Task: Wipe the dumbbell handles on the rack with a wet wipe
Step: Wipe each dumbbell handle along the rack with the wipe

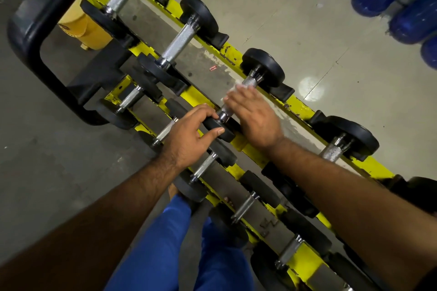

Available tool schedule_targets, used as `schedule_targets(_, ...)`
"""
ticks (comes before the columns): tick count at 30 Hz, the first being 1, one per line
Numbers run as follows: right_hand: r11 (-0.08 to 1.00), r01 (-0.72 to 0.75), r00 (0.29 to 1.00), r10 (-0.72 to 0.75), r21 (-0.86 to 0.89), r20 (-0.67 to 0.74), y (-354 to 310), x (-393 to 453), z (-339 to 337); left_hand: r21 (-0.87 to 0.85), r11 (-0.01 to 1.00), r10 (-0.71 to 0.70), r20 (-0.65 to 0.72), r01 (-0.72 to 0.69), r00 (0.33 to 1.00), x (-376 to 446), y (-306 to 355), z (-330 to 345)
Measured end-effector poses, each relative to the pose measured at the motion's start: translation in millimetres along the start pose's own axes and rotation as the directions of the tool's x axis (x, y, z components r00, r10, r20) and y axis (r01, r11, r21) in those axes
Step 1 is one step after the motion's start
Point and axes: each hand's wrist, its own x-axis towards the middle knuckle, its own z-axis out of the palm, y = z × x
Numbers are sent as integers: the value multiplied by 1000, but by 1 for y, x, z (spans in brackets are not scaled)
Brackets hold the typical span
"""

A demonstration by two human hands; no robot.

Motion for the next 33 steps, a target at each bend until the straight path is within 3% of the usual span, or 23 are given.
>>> schedule_targets(3, 974, 222, 972, -224, 39, 73, -2, -9, 2, 34, 999, 11, 14, -11, 1000, -3, 5, 2)
schedule_targets(5, 979, 202, 978, -202, 1, 47, 21, 1, -11, 38, 999, 17, 17, -18, 1000, -5, 7, 5)
schedule_targets(7, 997, 49, 999, -49, -56, -3, 23, 5, -14, 52, 998, 31, 14, -32, 999, -6, 8, 6)
schedule_targets(8, 996, 58, 998, -57, -72, 18, 14, 2, -9, 54, 998, 38, 12, -39, 999, -7, 8, 7)
schedule_targets(11, 962, 270, 949, -259, -38, 183, -2, -6, -7, 95, 994, 48, 13, -49, 999, -9, 10, 9)
schedule_targets(12, 961, 271, 945, -255, -53, 204, 4, -2, -14, 117, 992, 42, 19, -44, 999, -10, 10, 10)
schedule_targets(16, 982, 0, 992, 23, -187, 122, 10, 6, -22, 180, 983, 27, 40, -34, 999, -13, 14, 13)
schedule_targets(20, 982, 178, 959, -159, -62, 236, 2, -5, -21, 271, 959, 74, 68, -89, 995, -13, 21, 9)
schedule_targets(24, 977, -128, 985, 146, -170, 96, 8, 4, -24, 249, 962, 79, 132, -110, 988, -7, 21, 0)
schedule_targets(28, 995, 73, 965, -54, -67, 257, -2, -7, -24, 211, 972, 67, 175, -103, 982, 0, 21, -7)
schedule_targets(29, 993, 58, 968, -31, -100, 250, 7, -2, -30, 219, 970, 67, 190, -108, 980, 1, 21, -8)
schedule_targets(32, 956, -184, 952, 231, -228, 203, 7, 12, -35, 228, 969, 49, 203, -96, 978, 4, 20, -9)
schedule_targets(33, 957, -185, 952, 231, -223, 203, 0, 13, -31, 227, 970, 44, 203, -91, 978, 4, 19, -10)
